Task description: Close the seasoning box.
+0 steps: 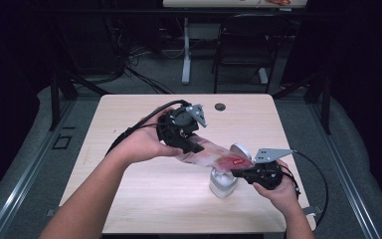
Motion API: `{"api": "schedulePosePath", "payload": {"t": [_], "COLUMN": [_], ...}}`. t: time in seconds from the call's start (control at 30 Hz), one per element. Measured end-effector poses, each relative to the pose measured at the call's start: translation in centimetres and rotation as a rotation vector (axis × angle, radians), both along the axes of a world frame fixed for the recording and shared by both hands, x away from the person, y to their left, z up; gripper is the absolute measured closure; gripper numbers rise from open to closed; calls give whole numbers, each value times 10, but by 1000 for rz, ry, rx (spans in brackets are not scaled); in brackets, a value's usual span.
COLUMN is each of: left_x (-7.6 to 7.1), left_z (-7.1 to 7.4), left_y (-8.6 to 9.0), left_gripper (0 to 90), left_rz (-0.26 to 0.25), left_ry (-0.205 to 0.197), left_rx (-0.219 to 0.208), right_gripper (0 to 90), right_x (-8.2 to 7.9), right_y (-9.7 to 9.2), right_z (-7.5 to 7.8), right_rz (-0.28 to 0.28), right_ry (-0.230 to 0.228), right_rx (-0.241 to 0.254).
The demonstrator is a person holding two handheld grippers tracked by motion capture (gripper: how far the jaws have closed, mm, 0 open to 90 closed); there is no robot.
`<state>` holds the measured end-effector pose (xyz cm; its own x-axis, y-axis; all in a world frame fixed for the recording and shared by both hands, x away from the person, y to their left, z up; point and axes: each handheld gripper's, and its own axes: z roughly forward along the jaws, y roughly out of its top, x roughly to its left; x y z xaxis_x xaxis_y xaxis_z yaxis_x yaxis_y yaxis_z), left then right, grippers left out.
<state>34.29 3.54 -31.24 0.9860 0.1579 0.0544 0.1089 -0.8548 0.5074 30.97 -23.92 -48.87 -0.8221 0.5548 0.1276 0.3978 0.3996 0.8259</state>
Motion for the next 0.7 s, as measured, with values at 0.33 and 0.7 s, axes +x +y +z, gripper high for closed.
{"api": "schedulePosePath", "payload": {"t": [0.33, 0.7], "left_x": [1, 0], "left_z": [-3, -1], "left_y": [1, -1], "left_gripper": [692, 743], "left_rz": [1, -8], "left_ry": [3, -12], "left_rx": [-7, -7], "right_gripper": [900, 900], "right_x": [0, -1], "right_y": [0, -2], "right_z": [0, 2], "right_rz": [1, 2], "right_ry": [-1, 1], "right_rx": [0, -5]}}
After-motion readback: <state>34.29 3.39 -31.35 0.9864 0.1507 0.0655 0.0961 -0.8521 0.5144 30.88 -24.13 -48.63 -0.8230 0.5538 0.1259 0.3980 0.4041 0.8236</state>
